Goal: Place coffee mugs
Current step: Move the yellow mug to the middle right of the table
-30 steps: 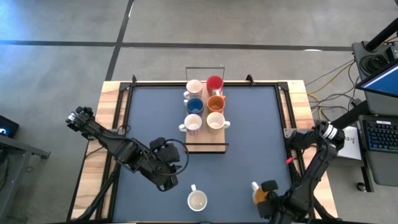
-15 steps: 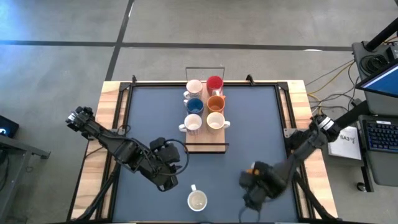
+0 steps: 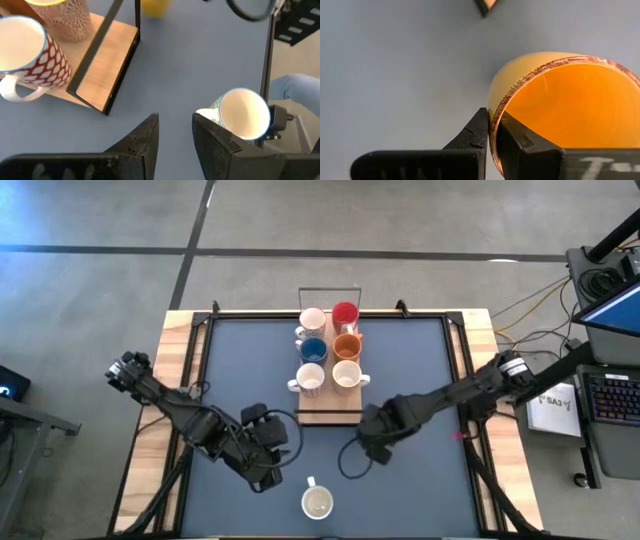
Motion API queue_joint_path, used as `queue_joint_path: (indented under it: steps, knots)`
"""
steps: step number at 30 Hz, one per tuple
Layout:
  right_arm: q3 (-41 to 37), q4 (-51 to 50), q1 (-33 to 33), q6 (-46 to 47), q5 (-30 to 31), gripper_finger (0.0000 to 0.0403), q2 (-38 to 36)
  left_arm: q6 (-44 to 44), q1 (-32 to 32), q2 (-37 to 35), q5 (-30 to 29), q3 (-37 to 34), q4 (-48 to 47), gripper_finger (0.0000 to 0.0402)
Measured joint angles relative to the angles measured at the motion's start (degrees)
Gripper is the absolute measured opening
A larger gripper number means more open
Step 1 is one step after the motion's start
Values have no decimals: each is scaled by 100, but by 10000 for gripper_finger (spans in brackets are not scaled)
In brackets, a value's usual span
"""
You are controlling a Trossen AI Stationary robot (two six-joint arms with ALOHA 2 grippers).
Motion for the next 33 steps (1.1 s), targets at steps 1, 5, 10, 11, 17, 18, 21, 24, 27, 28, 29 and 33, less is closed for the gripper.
queue_joint_path:
  steps: [1,5,10,11,17,18,21,24,27,28,29,33]
  knots:
    - [-1,22,-58,-61,31,15,0,0,-23,1,5,-25,-4,100]
    - [-10,53,-224,-489,54,15,15,0,-120,4,14,-118,-7,100]
    - [-31,94,-289,-898,86,15,35,-9,-198,4,15,-196,24,100]
    - [-54,94,-289,-970,117,15,35,-34,-207,4,15,-214,29,100]
    - [-301,189,-287,-991,321,15,5,-92,-218,4,16,-289,86,100]
    - [-322,168,-287,-991,317,15,0,-92,-218,4,25,-293,89,100]
    - [-337,175,-287,-978,292,15,-37,-94,-218,4,37,-293,104,100]
    - [-351,138,-288,-978,216,17,-142,-94,-218,4,38,-293,117,100]
    - [-373,32,-289,-973,160,31,-270,-111,-218,4,39,-293,125,100]
    - [-382,12,-289,-969,151,38,-320,-110,-218,4,39,-293,130,100]
    - [-382,21,-289,-969,158,45,-363,-111,-218,4,39,-293,140,100]
    - [-395,70,-289,-1020,174,76,-411,-111,-218,4,39,-293,182,100]
